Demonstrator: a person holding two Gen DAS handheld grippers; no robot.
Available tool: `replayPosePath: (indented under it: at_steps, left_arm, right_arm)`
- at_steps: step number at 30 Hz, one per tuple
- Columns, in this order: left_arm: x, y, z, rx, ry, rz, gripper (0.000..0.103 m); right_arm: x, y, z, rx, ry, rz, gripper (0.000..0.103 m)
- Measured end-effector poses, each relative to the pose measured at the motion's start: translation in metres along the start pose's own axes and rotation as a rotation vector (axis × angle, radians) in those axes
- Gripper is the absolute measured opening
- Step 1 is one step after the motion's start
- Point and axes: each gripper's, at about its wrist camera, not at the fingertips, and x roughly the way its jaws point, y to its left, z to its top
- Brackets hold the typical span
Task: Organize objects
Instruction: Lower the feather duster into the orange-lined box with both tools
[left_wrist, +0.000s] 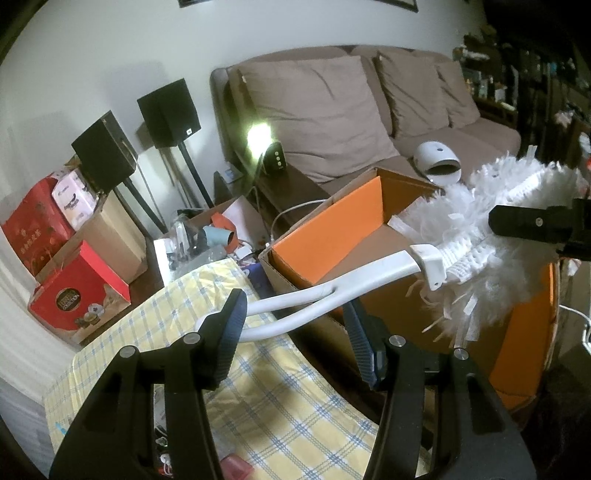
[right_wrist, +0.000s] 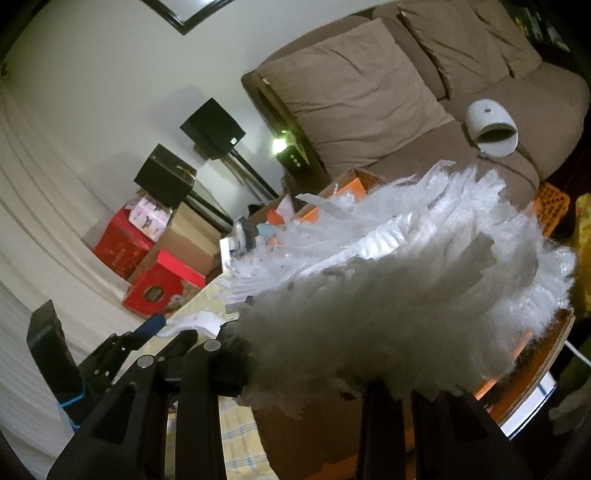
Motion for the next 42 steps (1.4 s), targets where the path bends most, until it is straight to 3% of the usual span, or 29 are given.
replayPosePath:
  at_steps: [26, 42]
  left_arm:
    - [0.0, -0.006, 0.001, 0.011, 0.008, 0.01, 0.051]
    - [-0.003, -0.01, 0.002, 0.029, 0.005, 0.021, 0.051]
  right_arm:
    - [0.002, -0.009, 0.001, 0.0, 0.018, -0.021, 0.037]
    - [0.002, -0.011, 0.003, 0.009, 0.028, -0.038, 0.048]
